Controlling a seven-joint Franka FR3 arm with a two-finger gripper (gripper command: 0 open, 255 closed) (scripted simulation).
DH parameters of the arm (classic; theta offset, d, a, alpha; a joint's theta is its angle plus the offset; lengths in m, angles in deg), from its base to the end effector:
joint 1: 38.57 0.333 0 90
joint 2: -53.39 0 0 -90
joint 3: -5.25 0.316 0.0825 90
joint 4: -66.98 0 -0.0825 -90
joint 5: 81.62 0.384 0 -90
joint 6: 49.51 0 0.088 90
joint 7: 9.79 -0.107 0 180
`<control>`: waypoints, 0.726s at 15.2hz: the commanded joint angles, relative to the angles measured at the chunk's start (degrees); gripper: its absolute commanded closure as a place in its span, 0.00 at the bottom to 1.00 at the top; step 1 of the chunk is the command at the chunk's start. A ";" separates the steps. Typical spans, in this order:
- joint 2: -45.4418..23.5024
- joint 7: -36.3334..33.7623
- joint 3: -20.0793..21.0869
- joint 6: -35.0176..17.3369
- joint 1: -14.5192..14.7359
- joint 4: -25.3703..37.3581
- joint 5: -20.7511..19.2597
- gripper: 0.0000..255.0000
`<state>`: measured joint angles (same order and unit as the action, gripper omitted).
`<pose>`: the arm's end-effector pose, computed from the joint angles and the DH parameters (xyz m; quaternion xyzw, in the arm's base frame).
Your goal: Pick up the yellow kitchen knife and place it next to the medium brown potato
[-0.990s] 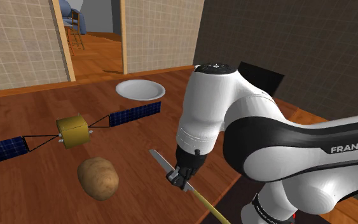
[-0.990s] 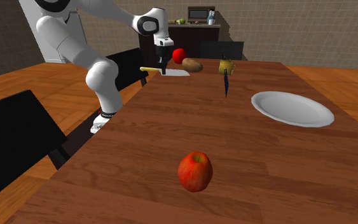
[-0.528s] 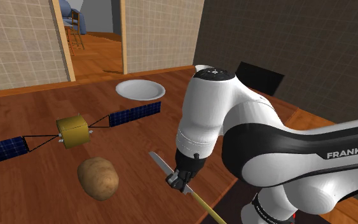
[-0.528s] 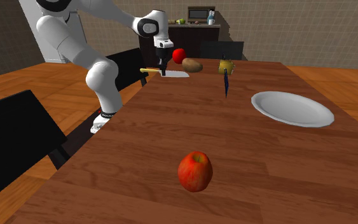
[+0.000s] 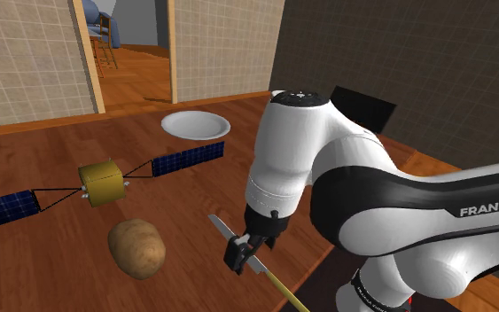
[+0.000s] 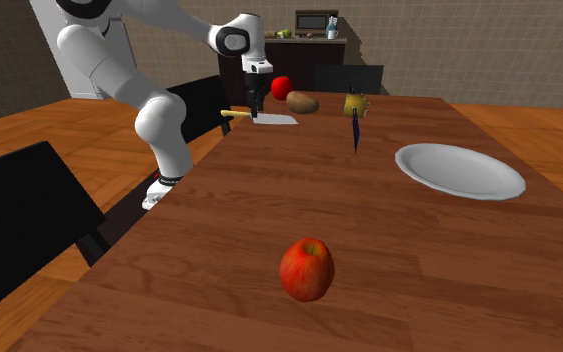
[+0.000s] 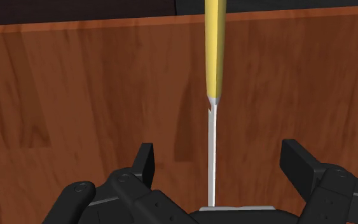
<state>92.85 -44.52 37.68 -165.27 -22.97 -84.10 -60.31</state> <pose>0.2291 0.2795 0.4257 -0.9997 0.0197 -0.0115 0.0009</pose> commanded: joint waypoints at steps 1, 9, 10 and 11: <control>1.22 -0.09 -1.08 3.34 -0.01 2.08 -0.65 0.00; 2.17 -0.21 -2.28 7.06 -0.16 4.84 -1.49 0.00; 2.17 -0.21 -2.28 7.06 -0.16 4.84 -1.49 0.00; 2.18 -0.21 -2.28 7.06 -0.15 4.83 -1.49 0.00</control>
